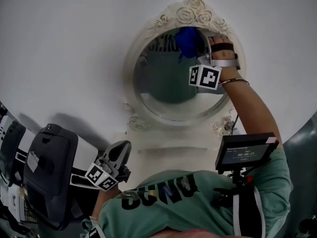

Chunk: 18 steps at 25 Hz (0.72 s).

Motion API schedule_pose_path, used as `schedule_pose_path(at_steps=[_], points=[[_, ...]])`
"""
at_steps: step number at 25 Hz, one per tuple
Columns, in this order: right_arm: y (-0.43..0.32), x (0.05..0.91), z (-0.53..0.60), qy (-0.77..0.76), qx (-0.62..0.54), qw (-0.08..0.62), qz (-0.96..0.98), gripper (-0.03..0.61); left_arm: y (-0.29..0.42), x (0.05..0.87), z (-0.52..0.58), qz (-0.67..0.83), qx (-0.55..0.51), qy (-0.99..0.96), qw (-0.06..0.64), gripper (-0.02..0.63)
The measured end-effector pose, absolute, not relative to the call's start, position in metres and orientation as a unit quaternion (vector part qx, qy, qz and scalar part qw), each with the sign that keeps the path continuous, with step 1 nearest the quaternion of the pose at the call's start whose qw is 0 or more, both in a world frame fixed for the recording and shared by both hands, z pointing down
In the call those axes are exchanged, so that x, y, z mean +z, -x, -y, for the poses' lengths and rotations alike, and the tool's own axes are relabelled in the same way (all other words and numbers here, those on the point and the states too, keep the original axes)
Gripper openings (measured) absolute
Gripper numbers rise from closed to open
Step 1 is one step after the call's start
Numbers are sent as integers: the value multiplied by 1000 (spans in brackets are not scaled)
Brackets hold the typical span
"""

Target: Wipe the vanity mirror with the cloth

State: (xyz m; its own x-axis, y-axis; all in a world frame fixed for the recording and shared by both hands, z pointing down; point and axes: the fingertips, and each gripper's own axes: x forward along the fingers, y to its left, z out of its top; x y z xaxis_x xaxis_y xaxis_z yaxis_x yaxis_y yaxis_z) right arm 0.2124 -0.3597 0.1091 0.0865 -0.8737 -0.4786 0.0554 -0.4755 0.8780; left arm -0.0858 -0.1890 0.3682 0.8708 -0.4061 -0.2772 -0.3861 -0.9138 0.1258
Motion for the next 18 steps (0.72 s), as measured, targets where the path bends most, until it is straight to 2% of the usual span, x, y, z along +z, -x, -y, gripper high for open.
schedule_pose_path(at_steps=[4,8,18], points=[[-214,119,363,-627,-583,388,342,49,75,374,187,194,-139,-970,41,9],[-211,169,363,-610,-578,403,361,49,66,381,182,187,-127,-973,53,9],[-209,457,363,-514,-530,499,454,49,59,410,177,196,-69,-973,102,9]])
